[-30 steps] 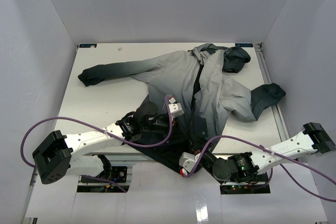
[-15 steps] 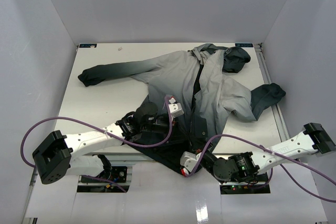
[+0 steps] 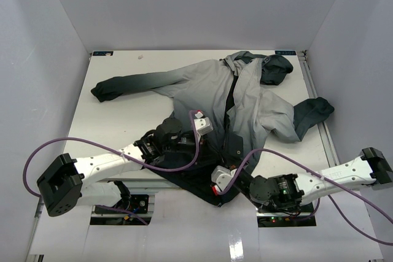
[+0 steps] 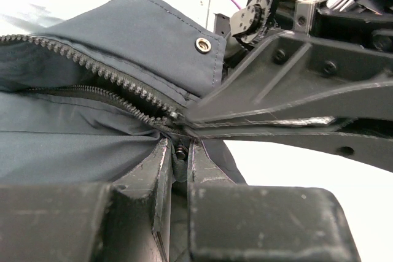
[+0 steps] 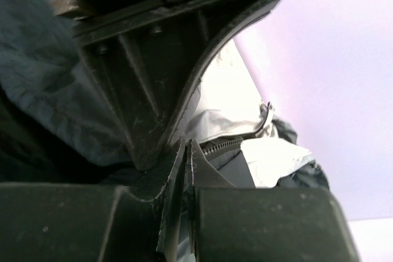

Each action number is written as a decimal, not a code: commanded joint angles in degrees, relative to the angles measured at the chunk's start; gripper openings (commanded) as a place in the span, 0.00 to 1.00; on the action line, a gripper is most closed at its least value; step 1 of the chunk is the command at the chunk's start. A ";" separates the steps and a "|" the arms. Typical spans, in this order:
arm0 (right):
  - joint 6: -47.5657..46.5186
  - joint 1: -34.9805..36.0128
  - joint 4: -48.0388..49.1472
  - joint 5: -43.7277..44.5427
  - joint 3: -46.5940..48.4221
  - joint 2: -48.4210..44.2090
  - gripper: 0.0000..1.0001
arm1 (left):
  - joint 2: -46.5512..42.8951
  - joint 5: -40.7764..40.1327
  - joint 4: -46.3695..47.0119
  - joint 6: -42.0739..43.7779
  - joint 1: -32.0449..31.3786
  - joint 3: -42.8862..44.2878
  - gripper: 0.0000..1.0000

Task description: Zip up the jacket

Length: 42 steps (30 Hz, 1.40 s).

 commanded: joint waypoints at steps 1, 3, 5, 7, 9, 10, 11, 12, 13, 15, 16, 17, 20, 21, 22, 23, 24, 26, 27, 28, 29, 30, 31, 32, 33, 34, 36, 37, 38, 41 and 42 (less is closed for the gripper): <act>0.90 -5.80 2.56 -1.69 3.56 -0.44 0.08 | -1.82 8.94 1.53 -0.13 -1.49 -0.96 0.00; 1.04 -7.62 2.56 -3.95 3.42 -1.33 0.08 | -1.87 9.50 1.91 -0.21 -1.52 -0.96 0.00; 1.21 -10.50 2.56 -5.82 3.25 -2.38 0.08 | -1.84 9.97 2.03 -0.21 -1.57 -0.98 0.00; 1.38 -13.03 2.52 -7.52 3.08 -3.14 0.08 | -1.90 10.02 2.13 -0.21 -1.57 -1.05 0.00; 1.88 -15.03 1.89 -8.92 3.04 -3.83 0.08 | -2.03 9.99 2.28 -0.21 -1.57 -1.18 0.00; 2.36 -15.93 1.36 -9.66 3.07 -4.00 0.08 | -2.14 10.06 2.39 -0.18 -1.57 -1.25 0.00; 2.95 -16.59 0.77 -10.47 3.12 -4.01 0.08 | -2.25 10.22 2.55 -0.13 -1.57 -1.31 0.00; 3.24 -17.31 0.48 -10.89 3.07 -3.77 0.08 | -2.37 10.48 2.80 -0.12 -1.57 -1.37 0.00; 3.50 -17.90 0.27 -11.16 3.04 -3.41 0.08 | -2.43 10.64 2.96 -0.12 -1.57 -1.45 0.00; 4.43 -18.99 -0.51 -11.97 3.34 -2.18 0.08 | -2.71 10.76 3.12 -0.09 -1.57 -1.50 0.00; 5.28 -19.78 -1.18 -12.71 3.71 -1.24 0.08 | -2.89 10.76 3.19 -0.02 -1.57 -1.68 0.00; 6.36 -20.73 -2.07 -13.66 4.10 -0.92 0.08 | -3.02 10.76 3.25 0.04 -1.57 -1.81 0.00; 10.37 -24.52 -4.25 -16.27 5.17 0.14 0.08 | -3.67 10.24 3.19 0.31 -1.57 -2.00 0.00; 12.87 -25.75 -5.57 -17.36 5.83 0.38 0.08 | -4.00 9.72 3.09 0.40 -1.57 -2.10 0.00; 14.79 -27.80 -7.51 -19.81 7.21 0.75 0.08 | -4.27 9.38 2.91 0.55 -1.57 -2.17 0.00; 16.71 -29.86 -9.46 -22.28 8.59 1.13 0.08 | -4.53 9.04 2.72 0.70 -1.57 -2.25 0.00; 19.18 -31.70 -12.09 -24.66 9.80 1.87 0.08 | -4.91 8.71 2.58 0.86 -1.57 -2.31 0.00; 22.88 -34.98 -16.56 -29.09 12.12 3.58 0.08 | -5.77 8.52 2.73 1.08 -1.57 -2.62 0.00; 23.78 -36.67 -17.87 -30.95 13.19 4.33 0.08 | -6.13 8.66 3.02 1.16 -1.57 -2.81 0.00; 24.74 -38.14 -19.42 -33.17 14.37 5.14 0.08 | -6.46 8.56 2.95 1.36 -1.60 -2.85 0.00; 25.83 -39.33 -21.37 -35.90 15.75 6.04 0.08 | -6.79 8.19 2.50 1.68 -1.64 -2.77 0.00; 26.74 -40.29 -22.86 -38.81 16.92 6.78 0.08 | -7.05 7.79 2.10 2.01 -1.69 -2.69 0.00; 27.35 -40.86 -23.63 -41.38 17.84 7.39 0.08 | -7.25 7.30 1.88 2.25 -1.75 -2.65 0.00; 28.05 -41.44 -24.69 -41.82 19.08 8.33 0.08 | -7.53 6.81 1.95 2.25 -1.75 -2.72 0.00; 28.11 -41.75 -25.06 -41.82 19.93 9.07 0.08 | -7.59 6.81 2.07 2.25 -1.75 -2.78 0.00; 28.38 -42.06 -25.48 -41.62 20.50 9.74 0.08 | -7.58 6.85 2.12 2.17 -1.75 -2.72 0.00; 29.36 -43.47 -25.87 -41.94 21.30 10.64 0.08 | -7.57 6.62 1.52 2.17 -1.75 -2.21 0.00; 29.92 -44.39 -25.91 -42.38 21.71 10.98 0.08 | -7.61 6.40 1.04 2.24 -1.75 -1.88 0.00; 30.88 -46.29 -25.91 -43.62 22.20 11.34 0.08 | -8.11 6.29 0.94 2.04 -1.75 -1.92 0.00; 32.72 -52.39 -26.04 -48.15 23.74 13.68 0.08 | -9.84 5.62 0.51 1.36 -1.75 -2.42 0.00; 33.19 -53.84 -26.09 -50.62 24.49 14.68 0.08 | -10.82 4.88 0.30 0.91 -1.75 -2.91 0.00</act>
